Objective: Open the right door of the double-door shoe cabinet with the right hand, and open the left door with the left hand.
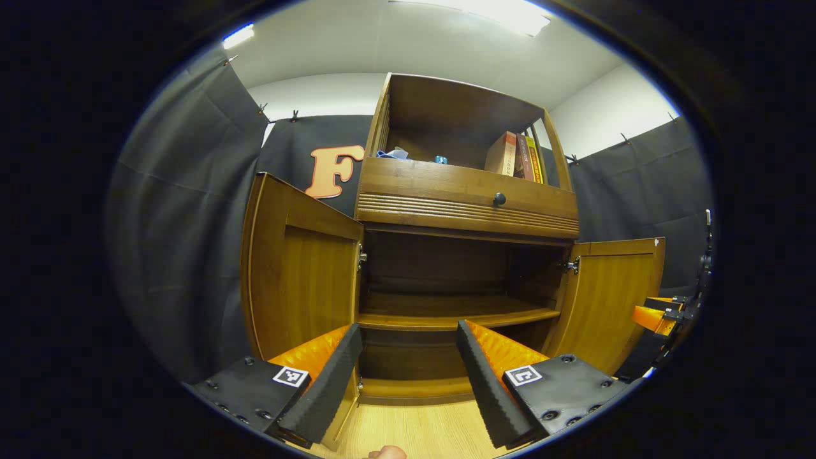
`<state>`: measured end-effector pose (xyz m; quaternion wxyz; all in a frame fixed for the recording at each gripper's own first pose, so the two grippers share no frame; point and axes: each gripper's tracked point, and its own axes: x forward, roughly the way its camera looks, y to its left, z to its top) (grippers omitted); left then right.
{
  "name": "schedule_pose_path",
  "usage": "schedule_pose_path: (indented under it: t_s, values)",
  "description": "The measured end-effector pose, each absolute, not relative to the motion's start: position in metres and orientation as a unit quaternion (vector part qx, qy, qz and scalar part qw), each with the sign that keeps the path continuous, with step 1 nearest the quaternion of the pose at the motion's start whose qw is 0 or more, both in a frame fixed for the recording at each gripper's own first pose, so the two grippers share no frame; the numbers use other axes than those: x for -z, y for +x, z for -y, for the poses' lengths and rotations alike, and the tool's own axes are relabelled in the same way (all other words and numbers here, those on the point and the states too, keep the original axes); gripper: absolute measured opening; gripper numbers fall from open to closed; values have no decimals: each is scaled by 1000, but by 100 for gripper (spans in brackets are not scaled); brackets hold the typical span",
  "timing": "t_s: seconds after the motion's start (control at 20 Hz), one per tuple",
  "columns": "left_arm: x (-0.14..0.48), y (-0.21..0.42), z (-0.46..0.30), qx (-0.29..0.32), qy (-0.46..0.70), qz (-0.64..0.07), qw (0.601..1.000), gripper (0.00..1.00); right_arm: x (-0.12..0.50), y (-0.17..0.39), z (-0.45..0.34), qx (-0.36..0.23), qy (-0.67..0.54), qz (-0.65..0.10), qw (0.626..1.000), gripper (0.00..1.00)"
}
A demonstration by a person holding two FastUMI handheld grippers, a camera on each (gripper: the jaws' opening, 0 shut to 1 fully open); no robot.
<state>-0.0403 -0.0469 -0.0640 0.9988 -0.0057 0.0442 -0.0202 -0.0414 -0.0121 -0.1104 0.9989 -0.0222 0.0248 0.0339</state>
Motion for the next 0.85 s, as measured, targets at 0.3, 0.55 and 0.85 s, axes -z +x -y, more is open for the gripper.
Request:
schedule_pose_path:
  t_s: [0.3,0.55,0.85]
  values:
    - [64,-43,51,25,-8,-46,999,95,113,-42,13,-34,-23,-26,999,92]
    - [66,-46,57,32,-9,-48,998,94,114,-41,12,-36,-20,-27,999,92]
    - [61,-48,61,34,-5,-40,999,96,113,-42,6,-43,-22,-24,999,92]
